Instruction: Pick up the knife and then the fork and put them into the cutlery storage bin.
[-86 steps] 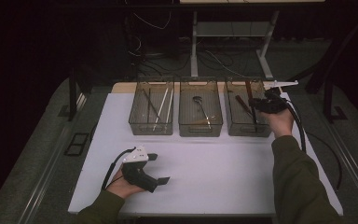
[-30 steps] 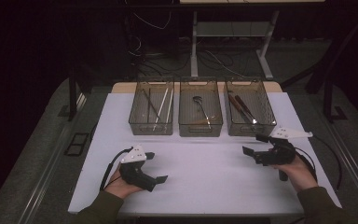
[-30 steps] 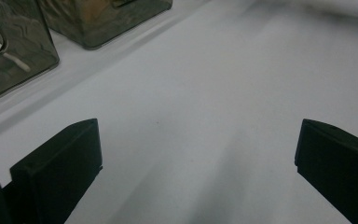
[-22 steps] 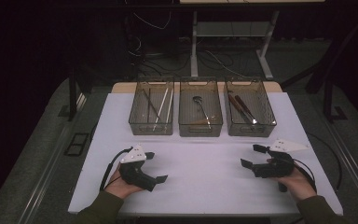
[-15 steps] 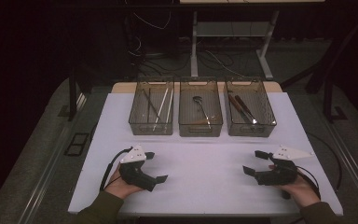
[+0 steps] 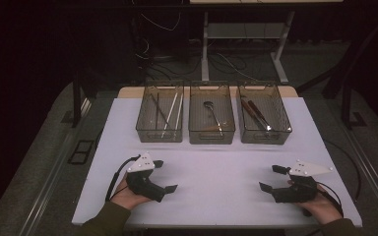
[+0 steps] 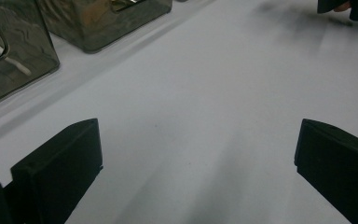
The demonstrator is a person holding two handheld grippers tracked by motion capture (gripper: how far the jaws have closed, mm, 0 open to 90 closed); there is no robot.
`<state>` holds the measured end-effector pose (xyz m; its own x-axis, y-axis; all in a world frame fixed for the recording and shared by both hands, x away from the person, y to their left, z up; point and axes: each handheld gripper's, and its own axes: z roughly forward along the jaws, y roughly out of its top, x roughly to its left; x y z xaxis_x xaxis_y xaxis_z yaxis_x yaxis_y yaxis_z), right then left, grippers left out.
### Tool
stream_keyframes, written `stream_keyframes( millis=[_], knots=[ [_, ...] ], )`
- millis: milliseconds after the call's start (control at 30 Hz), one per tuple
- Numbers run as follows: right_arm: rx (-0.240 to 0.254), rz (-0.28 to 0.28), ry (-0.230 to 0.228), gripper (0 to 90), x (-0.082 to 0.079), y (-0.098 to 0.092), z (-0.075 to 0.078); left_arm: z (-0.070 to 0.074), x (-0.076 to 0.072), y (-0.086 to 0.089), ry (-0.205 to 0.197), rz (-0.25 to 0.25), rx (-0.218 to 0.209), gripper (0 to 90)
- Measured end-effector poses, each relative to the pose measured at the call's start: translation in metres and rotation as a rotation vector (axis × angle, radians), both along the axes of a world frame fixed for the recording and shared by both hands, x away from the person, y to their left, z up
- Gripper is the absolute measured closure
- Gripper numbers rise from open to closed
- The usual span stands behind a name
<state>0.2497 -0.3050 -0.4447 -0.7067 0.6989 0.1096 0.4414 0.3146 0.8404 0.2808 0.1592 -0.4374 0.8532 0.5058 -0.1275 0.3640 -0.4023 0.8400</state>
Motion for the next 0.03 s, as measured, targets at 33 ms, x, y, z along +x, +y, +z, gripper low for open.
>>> stream_keyframes(
  millis=[33],
  knots=[
    [0.001, -0.002, 0.000, 17.7, 0.0002, -0.0003, 0.0002, -0.0002, 0.0002, 0.0001, 0.001, 0.000, 0.003, 0.0]
  ],
)
